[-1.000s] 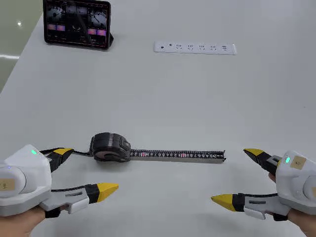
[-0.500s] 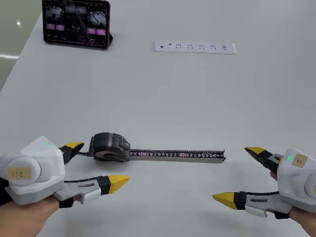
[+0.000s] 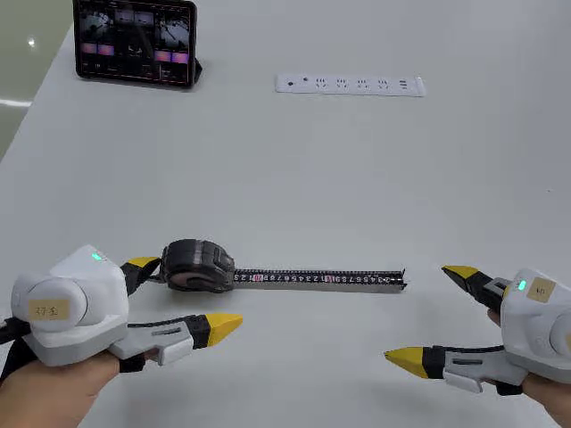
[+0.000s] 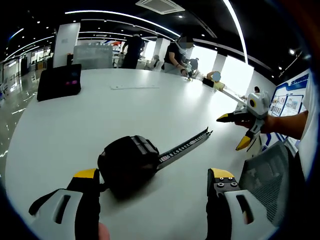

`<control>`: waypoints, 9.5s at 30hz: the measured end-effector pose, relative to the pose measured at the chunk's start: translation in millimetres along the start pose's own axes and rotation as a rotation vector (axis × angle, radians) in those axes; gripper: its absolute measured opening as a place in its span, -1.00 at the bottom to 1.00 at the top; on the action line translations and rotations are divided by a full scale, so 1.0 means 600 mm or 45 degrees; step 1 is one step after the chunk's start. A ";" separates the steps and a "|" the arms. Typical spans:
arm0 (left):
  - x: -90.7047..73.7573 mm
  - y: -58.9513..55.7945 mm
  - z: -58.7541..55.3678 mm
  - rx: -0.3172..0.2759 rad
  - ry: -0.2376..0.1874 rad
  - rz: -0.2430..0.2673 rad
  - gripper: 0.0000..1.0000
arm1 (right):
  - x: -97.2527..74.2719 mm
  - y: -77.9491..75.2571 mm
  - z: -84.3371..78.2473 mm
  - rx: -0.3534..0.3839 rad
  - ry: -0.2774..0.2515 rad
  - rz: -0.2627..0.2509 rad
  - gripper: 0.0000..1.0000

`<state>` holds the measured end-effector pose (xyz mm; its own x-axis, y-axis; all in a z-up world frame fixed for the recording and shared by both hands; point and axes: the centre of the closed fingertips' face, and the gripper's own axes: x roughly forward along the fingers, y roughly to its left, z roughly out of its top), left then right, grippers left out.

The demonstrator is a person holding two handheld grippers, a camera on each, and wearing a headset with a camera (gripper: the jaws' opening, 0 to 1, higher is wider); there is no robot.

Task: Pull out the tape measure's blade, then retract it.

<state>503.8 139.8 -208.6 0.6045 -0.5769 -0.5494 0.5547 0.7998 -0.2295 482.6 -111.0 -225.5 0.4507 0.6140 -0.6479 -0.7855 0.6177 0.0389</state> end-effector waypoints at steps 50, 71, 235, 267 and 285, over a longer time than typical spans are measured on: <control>0.040 0.042 0.008 -0.260 -0.088 0.365 0.50 | 0.035 -0.046 0.009 -0.236 0.185 0.231 0.10; 0.050 0.062 0.002 -0.364 -0.090 0.493 0.38 | 0.049 -0.049 0.019 -0.306 0.229 0.274 -0.01; 0.047 0.071 -0.006 -0.471 -0.060 0.448 0.15 | 0.140 0.009 0.056 -0.687 0.404 0.519 -0.82; 0.048 0.076 -0.007 -0.484 -0.064 0.438 0.15 | 0.177 0.047 0.086 -0.669 0.354 0.556 -0.82; 0.048 0.075 -0.007 -0.493 -0.068 0.431 0.15 | 0.194 0.065 0.101 -0.652 0.321 0.572 -0.82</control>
<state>543.4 160.0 -238.1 0.7475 -0.2745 -0.6049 0.0765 0.9401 -0.3322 530.1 14.3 -253.6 -0.0249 0.5844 -0.8111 -0.9997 -0.0133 0.0211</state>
